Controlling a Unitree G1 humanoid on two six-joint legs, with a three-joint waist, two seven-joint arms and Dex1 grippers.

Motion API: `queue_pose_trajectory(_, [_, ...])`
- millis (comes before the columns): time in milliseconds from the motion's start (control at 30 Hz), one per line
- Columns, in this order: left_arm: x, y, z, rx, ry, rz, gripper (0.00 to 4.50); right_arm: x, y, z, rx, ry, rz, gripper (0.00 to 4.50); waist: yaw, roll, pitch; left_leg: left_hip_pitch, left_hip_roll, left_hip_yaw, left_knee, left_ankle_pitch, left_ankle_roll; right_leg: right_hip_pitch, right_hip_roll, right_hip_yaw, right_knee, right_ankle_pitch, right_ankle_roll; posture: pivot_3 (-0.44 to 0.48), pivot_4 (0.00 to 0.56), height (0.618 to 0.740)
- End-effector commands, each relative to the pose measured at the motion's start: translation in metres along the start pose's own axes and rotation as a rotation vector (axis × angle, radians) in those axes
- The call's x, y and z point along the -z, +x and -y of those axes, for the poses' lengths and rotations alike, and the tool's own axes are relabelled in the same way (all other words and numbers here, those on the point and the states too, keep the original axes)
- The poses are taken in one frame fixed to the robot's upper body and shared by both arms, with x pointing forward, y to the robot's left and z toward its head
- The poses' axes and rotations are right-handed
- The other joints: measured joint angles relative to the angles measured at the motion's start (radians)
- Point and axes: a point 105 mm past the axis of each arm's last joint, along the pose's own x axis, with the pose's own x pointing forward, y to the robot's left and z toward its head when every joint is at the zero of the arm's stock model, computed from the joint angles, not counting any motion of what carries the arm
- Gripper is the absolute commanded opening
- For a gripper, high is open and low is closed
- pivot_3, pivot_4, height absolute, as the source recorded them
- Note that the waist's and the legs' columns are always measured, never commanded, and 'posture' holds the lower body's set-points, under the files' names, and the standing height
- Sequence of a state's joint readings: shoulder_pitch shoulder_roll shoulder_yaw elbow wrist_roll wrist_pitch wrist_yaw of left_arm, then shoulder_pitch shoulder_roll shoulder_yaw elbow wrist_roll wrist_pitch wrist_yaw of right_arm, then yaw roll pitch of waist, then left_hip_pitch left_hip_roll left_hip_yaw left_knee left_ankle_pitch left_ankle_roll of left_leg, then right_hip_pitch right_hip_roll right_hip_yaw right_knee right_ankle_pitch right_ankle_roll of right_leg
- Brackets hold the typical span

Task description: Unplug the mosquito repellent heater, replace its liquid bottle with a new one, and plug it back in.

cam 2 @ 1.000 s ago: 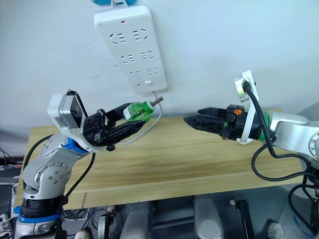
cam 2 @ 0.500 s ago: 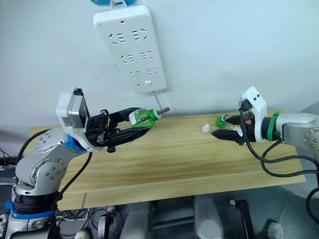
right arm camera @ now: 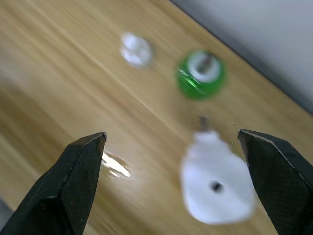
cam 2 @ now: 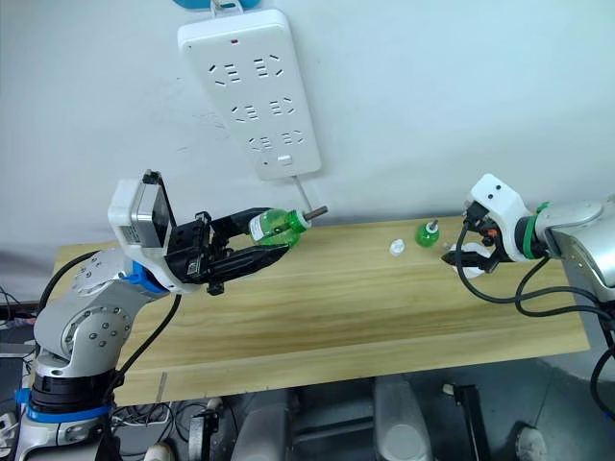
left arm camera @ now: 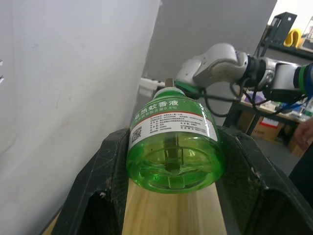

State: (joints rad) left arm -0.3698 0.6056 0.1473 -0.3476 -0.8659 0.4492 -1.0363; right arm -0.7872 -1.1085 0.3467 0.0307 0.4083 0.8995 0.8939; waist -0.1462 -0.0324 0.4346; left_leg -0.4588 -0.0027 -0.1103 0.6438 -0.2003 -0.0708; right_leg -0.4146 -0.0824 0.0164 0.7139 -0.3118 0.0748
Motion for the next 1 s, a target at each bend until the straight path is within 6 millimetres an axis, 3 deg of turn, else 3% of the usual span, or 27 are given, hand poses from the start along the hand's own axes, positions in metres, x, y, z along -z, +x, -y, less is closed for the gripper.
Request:
queue_pose_trajectory(33, [-0.008, -0.002, 0.008, 0.014, 0.033, 0.023, 2.25, 0.002, 0.000, 0.012, 0.026, -0.053, -0.042, 4.48, -0.001, 0.000, 0.000, 0.000, 0.000, 0.000, 0.000, 0.000, 0.000, 0.000, 0.000, 0.000, 0.000, 0.000, 0.000, -0.287, 0.366, 0.730])
queue_pose_trajectory(367, [-0.009, -0.005, 0.012, 0.020, 0.032, 0.023, 2.25, 0.014, 0.011, 0.021, 0.006, -0.139, -0.144, 4.48, 0.002, 0.000, 0.000, -0.002, 0.000, 0.000, 0.001, 0.001, -0.002, -0.002, -0.001, 0.000, 0.001, 0.000, 0.000, -0.265, 0.377, 0.730])
queue_pose_trajectory(1000, [-0.009, -0.009, 0.016, -0.005, 0.017, 0.017, 2.25, 0.043, 0.035, 0.020, 0.047, -0.160, -0.292, 4.48, 0.006, 0.000, 0.000, -0.002, -0.001, 0.000, 0.002, 0.001, -0.002, -0.002, -0.001, 0.000, 0.002, 0.000, 0.000, -0.214, 0.396, 0.730])
